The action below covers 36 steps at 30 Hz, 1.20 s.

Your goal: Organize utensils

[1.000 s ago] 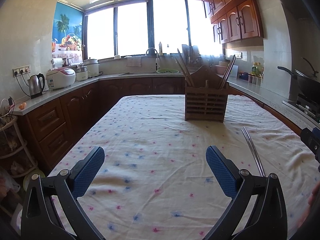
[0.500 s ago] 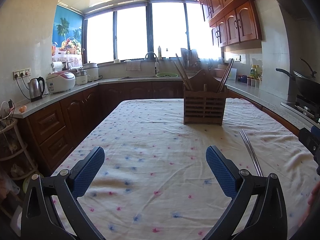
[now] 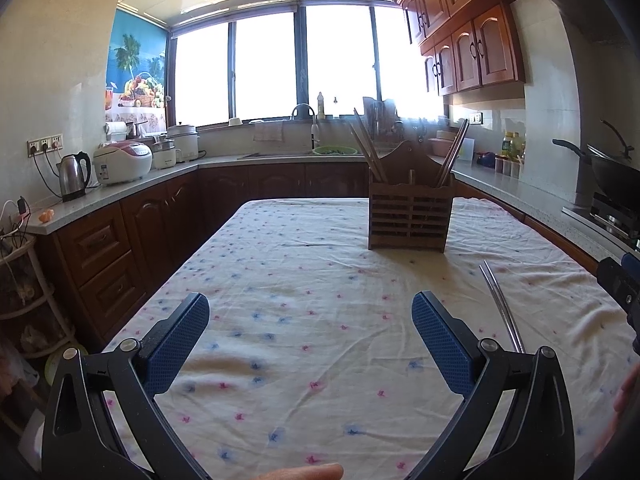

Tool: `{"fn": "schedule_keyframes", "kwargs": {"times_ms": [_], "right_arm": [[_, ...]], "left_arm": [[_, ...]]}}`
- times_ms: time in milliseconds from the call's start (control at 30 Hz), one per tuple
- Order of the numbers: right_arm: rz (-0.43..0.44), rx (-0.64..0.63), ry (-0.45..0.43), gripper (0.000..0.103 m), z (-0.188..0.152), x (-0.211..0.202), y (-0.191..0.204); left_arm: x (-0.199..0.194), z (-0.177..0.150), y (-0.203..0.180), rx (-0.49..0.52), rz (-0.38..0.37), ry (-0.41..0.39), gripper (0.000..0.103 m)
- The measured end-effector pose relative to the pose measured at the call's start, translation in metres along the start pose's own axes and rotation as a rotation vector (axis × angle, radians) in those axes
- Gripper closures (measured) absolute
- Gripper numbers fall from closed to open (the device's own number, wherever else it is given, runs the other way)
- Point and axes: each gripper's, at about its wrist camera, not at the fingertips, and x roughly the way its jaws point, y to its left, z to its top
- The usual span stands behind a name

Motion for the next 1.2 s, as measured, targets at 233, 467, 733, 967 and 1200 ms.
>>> {"fn": "schedule_keyframes", "kwargs": {"times_ms": [233,467,733,967,1200], "right_arm": [[0.002,0.0,-0.003,0.0,0.0003,-0.0006,0.0001],[0.003,0.0,-0.005,0.0,0.0006,-0.0016,0.0006],[0.004,0.001,-0.005,0.0,0.0007,-0.0015,0.0011],[0.003,0.001,-0.006,0.0,0.0001,-0.0018,0.0014],[0.012,-0.003,-0.007,0.0,0.0039,-0.0004,0.005]], "left_arm": [[-0.0023,0.0002,-0.0009,0.001,-0.002,-0.012,0.0],[-0.0037,-0.0003,-0.0016,0.004,-0.002,-0.015,0.0],[-0.004,0.001,-0.0029,0.008,-0.01,-0.014,0.0],[-0.0032,0.0014,-0.0012,0.003,-0.006,-0.014,0.0],[-0.0023,0.0017,-0.0038,0.012,-0.016,-0.012,0.0]]}}
